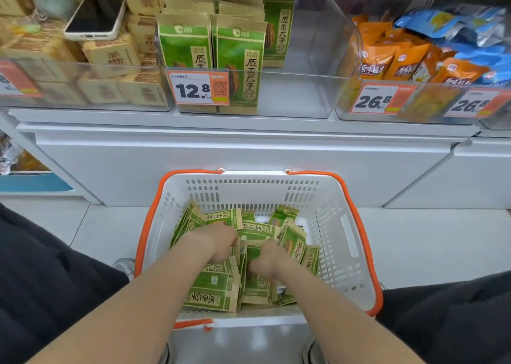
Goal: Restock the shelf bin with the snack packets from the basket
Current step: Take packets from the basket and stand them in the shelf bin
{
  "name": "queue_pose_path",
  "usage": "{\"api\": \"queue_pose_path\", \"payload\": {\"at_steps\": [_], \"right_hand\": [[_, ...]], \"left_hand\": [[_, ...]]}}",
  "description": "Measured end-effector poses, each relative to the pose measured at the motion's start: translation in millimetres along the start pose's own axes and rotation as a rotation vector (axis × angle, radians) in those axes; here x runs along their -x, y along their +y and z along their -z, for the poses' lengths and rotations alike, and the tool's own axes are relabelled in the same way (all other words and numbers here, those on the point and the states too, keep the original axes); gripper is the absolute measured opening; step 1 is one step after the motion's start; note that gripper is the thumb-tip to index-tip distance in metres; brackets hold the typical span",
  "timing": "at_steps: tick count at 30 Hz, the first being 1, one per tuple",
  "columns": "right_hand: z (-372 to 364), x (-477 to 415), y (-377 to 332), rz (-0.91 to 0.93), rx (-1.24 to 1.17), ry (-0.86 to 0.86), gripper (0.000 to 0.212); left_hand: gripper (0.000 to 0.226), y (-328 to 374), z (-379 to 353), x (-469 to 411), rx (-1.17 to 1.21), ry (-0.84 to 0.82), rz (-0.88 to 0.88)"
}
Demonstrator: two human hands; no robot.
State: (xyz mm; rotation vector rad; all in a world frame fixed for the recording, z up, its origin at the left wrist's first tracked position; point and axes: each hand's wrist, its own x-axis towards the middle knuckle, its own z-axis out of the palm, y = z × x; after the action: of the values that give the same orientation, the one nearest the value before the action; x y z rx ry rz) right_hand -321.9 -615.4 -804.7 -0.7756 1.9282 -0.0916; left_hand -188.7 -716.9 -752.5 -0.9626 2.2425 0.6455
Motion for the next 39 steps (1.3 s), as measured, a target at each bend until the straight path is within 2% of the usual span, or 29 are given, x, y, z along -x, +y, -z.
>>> {"api": "queue_pose_path", "payload": {"at_steps": [3,6,10,12,15,17,19,21,23,27,29,30,32,35,39], "right_hand": [[3.1,-2.7,-4.0,-0.033,-0.118,0.081,0.052],[2.3,-1.8,-5.8,-0.018,-0.013,0.082,0.028],[-3.3,-1.4,-5.9,0.012,0.133,0.114,0.005],[-1.0,-0.7,-6.4,0.027,0.155,0.159,0.013],[7.2,0.5,-4.8,0.023,0.194,0.216,0.013],[15.1,0.1,-3.1,0.021,0.218,0.281,0.024],[26.9,1.0,-3.4,0.044,0.198,0.358,0.040],[39.8,3.6,-5.5,0.112,0.070,0.409,0.040],[53.2,7.9,-12.0,0.221,-0.109,0.393,0.026],[74.8,18.7,-27.5,0.444,-0.474,0.244,0.033],[83.1,27.2,-38.3,0.487,-0.625,0.221,0.031],[87.0,32.1,-44.6,0.498,-0.710,0.262,0.033],[91.9,39.1,-57.5,0.555,-0.843,0.421,0.030],[94.0,51.6,-79.4,0.675,-0.958,0.621,0.019],[102.9,76.3,-101.8,0.830,-1.031,0.719,0.015]], "left_hand": [[0.056,0.6,0.1,-2.4,-0.019,0.004,-0.003],[0.058,4.8,2.4,-2.7,-0.021,0.008,-0.011],[0.060,5.0,5.6,-1.8,-0.017,0.004,-0.017],[0.061,4.7,6.2,-1.3,-0.019,0.008,-0.019],[0.063,3.2,4.5,-2.9,-0.010,0.021,-0.013],[0.063,1.8,3.8,-4.4,-0.003,0.042,-0.010],[0.054,-0.9,3.7,-6.8,0.008,0.068,0.009],[0.040,-6.7,3.7,-12.7,0.074,0.111,0.037],[0.024,-10.1,3.9,-18.3,0.233,0.200,0.062],[0.048,5.2,20.2,-9.6,0.782,0.358,0.004],[0.049,14.1,33.0,-3.6,0.963,0.551,-0.011],[0.048,18.0,39.0,0.0,1.027,0.652,-0.010],[0.045,24.1,48.9,4.3,1.065,0.820,-0.036],[0.043,39.3,58.1,9.4,0.955,0.982,-0.106],[0.044,53.4,73.0,20.0,0.886,1.218,-0.157]]}}
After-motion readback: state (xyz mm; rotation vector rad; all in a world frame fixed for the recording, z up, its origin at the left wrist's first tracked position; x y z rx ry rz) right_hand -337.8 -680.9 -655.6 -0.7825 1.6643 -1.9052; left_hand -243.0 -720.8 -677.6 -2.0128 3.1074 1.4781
